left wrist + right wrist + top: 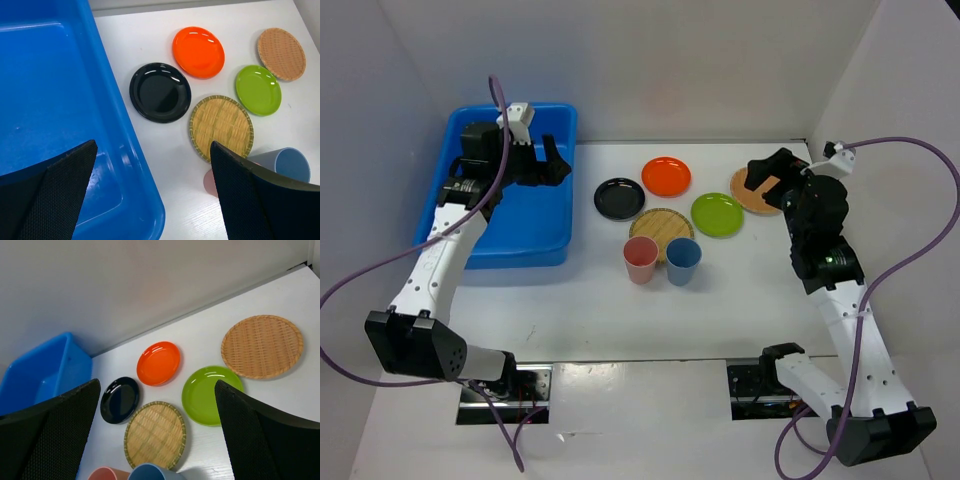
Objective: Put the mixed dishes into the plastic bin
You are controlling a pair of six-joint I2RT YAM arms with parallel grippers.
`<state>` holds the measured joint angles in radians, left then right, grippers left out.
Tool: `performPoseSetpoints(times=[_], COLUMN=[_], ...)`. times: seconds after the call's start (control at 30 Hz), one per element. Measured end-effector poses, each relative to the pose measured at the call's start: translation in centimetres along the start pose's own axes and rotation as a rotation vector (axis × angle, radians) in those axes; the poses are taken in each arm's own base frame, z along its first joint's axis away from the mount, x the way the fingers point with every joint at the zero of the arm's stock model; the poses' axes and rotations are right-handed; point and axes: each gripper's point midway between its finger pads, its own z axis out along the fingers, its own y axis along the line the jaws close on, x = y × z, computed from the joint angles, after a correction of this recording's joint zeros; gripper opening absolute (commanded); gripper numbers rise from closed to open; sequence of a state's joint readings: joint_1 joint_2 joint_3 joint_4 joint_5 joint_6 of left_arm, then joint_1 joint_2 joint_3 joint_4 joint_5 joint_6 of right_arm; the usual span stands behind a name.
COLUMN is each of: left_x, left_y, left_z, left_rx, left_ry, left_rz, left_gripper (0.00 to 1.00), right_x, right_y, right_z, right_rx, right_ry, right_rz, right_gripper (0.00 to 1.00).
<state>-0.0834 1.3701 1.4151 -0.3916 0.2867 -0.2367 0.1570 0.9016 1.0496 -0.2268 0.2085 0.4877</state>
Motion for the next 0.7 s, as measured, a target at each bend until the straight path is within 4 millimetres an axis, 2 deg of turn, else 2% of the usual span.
performPoseSetpoints(times=[0.27, 0.43, 0.63, 0.7], left_x=[0.7, 1.5, 2.3, 3.1], left_y=[-1.6, -3.4, -9.0, -11.0], left_z=[0.8, 1.5, 1.4, 1.5], left_rx=[0.042, 0.127, 0.32, 0.362], left_ry=[0.027, 0.056, 0.073, 0.093], left_rz=[0.029, 0.046, 0.087, 0.108], left_gripper=[1.0, 1.0, 1.0, 1.0], right_x=[2.0, 4.0, 6.0, 6.5], right_y=[-0.2, -0.1, -0.3, -0.5], right_z=[-0.1, 0.3, 0.5, 0.6], right_rx=[-0.018, -0.047, -0.054, -0.05], right_ry=[0.076, 0.16, 0.238, 0.259], right_rz=[-0.052, -0.082, -0.095, -0.1], right_gripper=[0.99, 0.99, 0.99, 0.99])
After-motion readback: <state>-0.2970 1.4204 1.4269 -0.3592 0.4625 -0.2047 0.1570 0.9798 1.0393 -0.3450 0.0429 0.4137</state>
